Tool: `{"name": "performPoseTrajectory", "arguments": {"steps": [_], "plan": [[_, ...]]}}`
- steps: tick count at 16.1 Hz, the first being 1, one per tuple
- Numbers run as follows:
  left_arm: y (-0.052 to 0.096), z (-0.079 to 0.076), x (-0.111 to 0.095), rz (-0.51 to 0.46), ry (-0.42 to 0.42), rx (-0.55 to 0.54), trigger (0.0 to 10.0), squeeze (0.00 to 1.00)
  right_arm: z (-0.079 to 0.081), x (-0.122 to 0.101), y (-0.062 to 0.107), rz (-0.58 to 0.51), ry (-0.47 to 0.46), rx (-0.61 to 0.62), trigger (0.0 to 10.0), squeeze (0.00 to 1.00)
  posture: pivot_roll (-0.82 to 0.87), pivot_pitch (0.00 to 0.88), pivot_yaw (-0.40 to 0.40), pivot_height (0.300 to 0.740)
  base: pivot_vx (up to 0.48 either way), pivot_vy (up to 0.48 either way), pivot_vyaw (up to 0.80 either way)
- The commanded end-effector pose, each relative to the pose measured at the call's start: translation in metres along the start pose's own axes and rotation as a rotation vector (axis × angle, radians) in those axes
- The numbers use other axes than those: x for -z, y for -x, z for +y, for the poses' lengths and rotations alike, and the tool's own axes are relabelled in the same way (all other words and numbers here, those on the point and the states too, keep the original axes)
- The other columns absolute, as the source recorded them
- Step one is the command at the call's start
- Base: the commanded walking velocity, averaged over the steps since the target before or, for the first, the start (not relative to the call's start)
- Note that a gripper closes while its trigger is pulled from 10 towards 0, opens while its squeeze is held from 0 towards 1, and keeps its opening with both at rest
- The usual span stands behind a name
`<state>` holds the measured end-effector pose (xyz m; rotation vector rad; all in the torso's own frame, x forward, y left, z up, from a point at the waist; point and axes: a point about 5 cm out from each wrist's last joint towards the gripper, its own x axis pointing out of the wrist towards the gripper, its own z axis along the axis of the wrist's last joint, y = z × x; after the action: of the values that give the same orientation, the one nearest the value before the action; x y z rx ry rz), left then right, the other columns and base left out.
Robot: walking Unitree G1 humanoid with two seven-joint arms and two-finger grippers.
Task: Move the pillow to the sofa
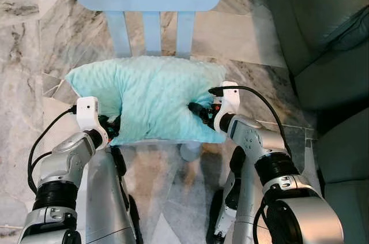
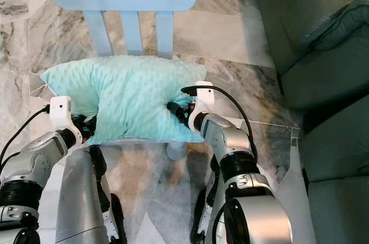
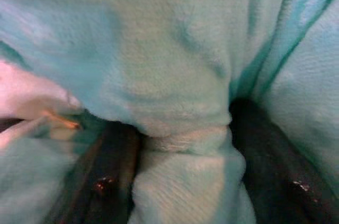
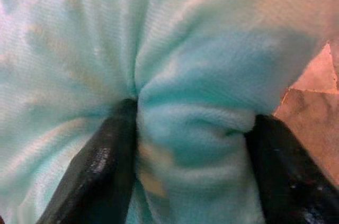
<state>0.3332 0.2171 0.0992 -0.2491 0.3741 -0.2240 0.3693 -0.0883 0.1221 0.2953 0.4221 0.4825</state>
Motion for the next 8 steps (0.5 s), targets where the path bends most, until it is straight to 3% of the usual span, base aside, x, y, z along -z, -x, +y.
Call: {"name": "performPoseTrajectory", "arguments": {"steps": [1, 6, 8], "plan": [[-0.001, 0.0, 0.026, 0.092, 0.015, -0.014, 0.0, 0.0, -0.005, 0.012, 0.002, 0.023, -0.021, 0.016, 0.0, 0.0, -0.07, 0.373, -0.088, 0.456, 0.0, 0.0, 0.0], [-0.012, 0.001, 0.011, 0.017, 0.006, -0.07, 0.0, 0.0, -0.008, -0.009, 0.001, -0.041, 0.037, 0.029, 0.0, 0.0, -0.07, 0.216, -0.071, 0.456, 0.0, 0.0, 0.0], [-0.008, 0.008, 0.031, 0.035, 0.028, -0.144, 0.0, 0.0, 0.003, -0.002, 0.001, -0.03, 0.068, -0.057, 0.0, 0.0, -0.07, 0.148, -0.047, 0.456, 0.0, 0.0, 0.0]]}}
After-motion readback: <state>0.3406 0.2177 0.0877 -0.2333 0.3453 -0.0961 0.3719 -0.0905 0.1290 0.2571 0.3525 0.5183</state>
